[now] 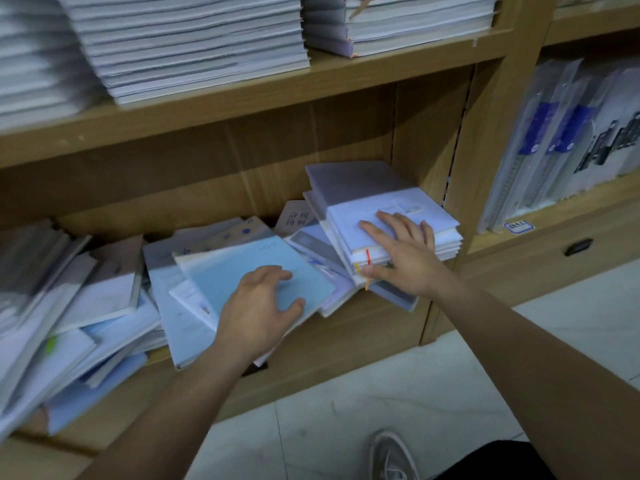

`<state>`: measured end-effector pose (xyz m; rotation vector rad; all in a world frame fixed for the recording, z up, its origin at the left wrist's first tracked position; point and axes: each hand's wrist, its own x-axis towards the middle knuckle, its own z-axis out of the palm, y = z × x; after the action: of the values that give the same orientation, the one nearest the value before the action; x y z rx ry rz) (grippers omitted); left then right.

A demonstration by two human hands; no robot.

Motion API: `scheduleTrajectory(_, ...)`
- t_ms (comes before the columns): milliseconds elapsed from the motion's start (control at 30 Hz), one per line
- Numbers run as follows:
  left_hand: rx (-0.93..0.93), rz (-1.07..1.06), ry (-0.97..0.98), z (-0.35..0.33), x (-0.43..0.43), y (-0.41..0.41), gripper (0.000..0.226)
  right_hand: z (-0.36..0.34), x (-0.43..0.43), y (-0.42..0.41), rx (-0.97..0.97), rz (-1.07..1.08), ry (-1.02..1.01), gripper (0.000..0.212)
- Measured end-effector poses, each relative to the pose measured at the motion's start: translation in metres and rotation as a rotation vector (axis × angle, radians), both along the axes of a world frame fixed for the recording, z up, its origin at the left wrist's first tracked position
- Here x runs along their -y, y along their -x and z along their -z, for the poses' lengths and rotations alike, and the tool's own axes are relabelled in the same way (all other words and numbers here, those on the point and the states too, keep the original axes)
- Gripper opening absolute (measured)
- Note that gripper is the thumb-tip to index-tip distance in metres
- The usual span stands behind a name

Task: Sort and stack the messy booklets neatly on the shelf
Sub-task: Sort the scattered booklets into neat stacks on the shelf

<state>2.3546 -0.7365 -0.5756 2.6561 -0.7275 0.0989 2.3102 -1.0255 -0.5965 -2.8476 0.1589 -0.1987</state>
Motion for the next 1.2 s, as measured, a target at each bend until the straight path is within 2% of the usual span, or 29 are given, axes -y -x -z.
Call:
scheduleTrajectory(67,-0.025,-0.01,-0.076,0.006,-0.019,0.003,0.059,-0.005,-0.005,0.0,-0.03,0.007,0.02,0.084)
scheduleTrajectory(167,-0.046,-0.02,-0.128,0.013,-0.047,0.007,0.066,-0.011,-0.019,0.005,0.057,0.012,-0.063,0.083)
scheduleTrajectory(233,-0.04,-0.003,-0.14,0.013,-0.06,0.01,0.067,-0.018,-0.033,0.008,0.114,-0.014,-0.118,0.071)
scheduleTrajectory(333,-0.005,0.019,-0.184,0.009,-0.076,0.015,0.068,-0.033,-0.065,0.008,0.266,-0.072,-0.083,0.041)
scheduleTrajectory(433,-0.037,0.018,-0.178,0.002,-0.1,0.015,0.074,-0.047,-0.108,0.005,0.354,-0.16,-0.112,0.03)
scheduleTrajectory(533,-0.052,0.023,-0.191,-0.002,-0.127,0.013,0.085,-0.035,-0.138,-0.009,0.132,-0.142,-0.164,0.043)
scheduleTrajectory(600,-0.098,0.003,-0.201,-0.004,-0.14,0.014,0.095,-0.019,-0.142,-0.022,-0.091,-0.053,-0.087,0.058)
scheduleTrajectory(667,-0.158,-0.013,-0.197,-0.004,-0.15,0.014,0.101,-0.009,-0.143,-0.03,-0.226,0.023,-0.051,0.07)
scheduleTrajectory(800,-0.183,-0.009,-0.203,0.001,-0.156,0.011,0.084,-0.004,-0.145,-0.043,-0.189,0.082,-0.061,0.079)
scheduleTrajectory(900,-0.168,0.035,-0.273,0.006,-0.154,0.009,0.105,0.0,-0.141,-0.044,-0.194,0.085,-0.133,0.08)
scheduleTrajectory(967,-0.187,0.045,-0.261,0.008,-0.152,0.008,0.108,0.003,-0.139,-0.041,-0.199,0.051,-0.287,0.065)
scheduleTrajectory(1033,-0.209,0.039,-0.196,0.01,-0.151,0.005,0.099,0.004,-0.14,-0.037,-0.205,0.016,-0.389,0.051)
scheduleTrajectory(1100,-0.241,0.028,-0.148,0.008,-0.147,0.002,0.088,0.004,-0.142,-0.035,-0.157,0.006,-0.434,0.048)
scheduleTrajectory(1200,-0.269,0.024,-0.15,0.006,-0.144,-0.002,0.085,0.002,-0.144,-0.032,-0.116,0.02,-0.459,0.064)
